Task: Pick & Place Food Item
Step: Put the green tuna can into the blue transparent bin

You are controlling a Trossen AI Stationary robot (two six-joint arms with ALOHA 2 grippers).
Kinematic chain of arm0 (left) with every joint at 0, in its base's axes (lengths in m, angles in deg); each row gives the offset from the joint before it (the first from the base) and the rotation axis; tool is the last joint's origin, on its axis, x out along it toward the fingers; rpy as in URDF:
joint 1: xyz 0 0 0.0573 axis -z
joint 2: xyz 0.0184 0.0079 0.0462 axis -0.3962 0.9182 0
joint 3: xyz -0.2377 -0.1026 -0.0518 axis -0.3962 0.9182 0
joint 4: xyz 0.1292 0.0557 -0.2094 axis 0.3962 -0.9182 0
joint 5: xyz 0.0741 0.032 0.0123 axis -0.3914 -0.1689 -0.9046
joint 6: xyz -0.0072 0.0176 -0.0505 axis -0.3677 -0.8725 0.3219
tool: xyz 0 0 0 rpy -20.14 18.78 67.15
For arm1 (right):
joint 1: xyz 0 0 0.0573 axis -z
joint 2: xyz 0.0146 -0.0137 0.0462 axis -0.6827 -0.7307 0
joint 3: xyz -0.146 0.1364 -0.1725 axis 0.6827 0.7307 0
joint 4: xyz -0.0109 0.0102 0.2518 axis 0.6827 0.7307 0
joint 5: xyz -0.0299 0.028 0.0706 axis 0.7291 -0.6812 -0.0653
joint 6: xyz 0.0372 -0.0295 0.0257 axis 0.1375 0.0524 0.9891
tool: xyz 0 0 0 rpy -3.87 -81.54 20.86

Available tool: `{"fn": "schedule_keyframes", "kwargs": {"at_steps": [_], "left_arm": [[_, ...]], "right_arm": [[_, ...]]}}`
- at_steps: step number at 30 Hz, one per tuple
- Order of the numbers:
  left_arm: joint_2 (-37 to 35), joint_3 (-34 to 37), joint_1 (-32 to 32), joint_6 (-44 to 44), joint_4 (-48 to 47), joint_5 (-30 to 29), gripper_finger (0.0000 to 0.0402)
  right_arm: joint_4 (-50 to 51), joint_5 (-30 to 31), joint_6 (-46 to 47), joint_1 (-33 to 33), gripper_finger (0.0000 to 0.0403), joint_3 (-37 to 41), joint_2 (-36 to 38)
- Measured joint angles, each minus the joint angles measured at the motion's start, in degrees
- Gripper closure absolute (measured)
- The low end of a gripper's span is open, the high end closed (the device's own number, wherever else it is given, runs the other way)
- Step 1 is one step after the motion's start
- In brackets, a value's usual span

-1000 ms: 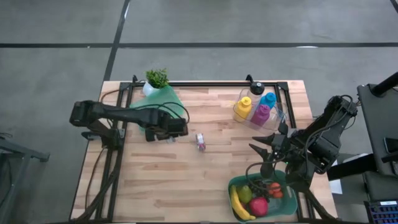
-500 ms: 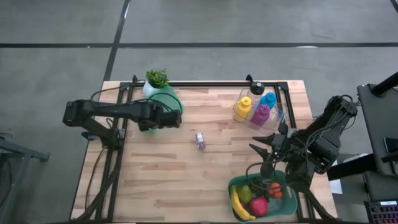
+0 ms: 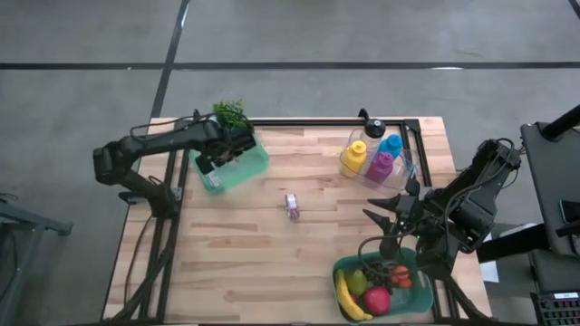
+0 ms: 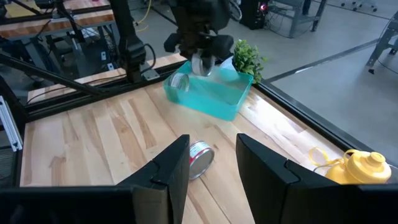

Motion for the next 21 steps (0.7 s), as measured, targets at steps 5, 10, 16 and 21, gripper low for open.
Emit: {"fn": "schedule_keyframes", "kwargs": {"at_steps": [5, 10, 16, 21], "left_arm": [[0.00, 4.64, -4.10, -0.92, 4.97, 1.31, 0.0279], [0.02, 8.82, -6.12, -3.27, 11.75, 2.17, 0.0279], [0.02, 12.88, -6.62, -2.58, 16.63, 3.49, 0.0272], [0.02, 14.95, -6.64, -1.65, 18.88, 3.59, 0.0278]], "right_arm": [[-0.04, -0.02, 0.02, 0.00, 0.0278, 0.00, 0.00], [-0.02, -0.02, 0.01, 0.01, 0.0278, 0.02, 0.00], [-0.02, -0.02, 0.00, 0.00, 0.0278, 0.00, -0.01], [-0.02, 0.00, 0.00, 0.02, 0.0278, 0.02, 0.00]]}}
